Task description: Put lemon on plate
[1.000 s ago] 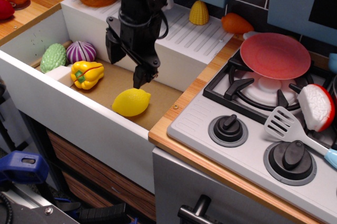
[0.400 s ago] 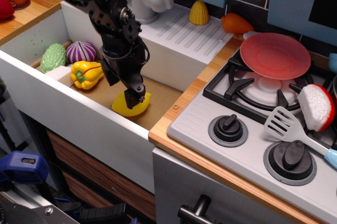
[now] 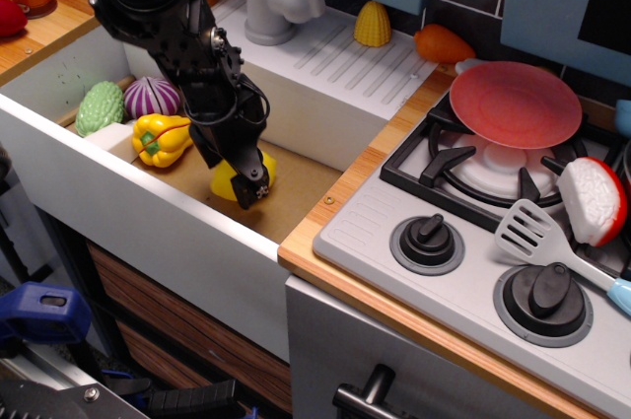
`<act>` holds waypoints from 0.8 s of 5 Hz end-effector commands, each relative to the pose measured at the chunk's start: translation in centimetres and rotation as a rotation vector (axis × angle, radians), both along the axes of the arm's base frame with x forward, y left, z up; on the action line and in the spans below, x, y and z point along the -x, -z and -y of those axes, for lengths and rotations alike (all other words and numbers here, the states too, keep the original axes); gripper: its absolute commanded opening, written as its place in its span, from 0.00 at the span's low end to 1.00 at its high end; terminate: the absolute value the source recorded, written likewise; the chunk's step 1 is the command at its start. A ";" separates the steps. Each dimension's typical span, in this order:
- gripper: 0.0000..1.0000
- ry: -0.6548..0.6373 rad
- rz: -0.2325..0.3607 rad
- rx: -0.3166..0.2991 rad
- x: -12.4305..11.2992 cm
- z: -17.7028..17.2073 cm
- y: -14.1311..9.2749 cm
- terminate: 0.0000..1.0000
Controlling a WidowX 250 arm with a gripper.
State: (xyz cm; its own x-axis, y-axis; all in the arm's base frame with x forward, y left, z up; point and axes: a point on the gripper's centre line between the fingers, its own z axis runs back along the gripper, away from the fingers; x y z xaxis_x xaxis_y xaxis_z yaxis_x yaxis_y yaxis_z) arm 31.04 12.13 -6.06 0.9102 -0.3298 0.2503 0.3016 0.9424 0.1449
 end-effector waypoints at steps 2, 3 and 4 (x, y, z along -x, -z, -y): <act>1.00 0.007 0.061 0.052 -0.9 -1.1 0.3 0.00; 0.00 -0.028 0.062 0.046 -0.8 -0.6 0.0 0.00; 0.00 -0.018 0.061 0.022 -1.0 -0.3 -1.8 0.00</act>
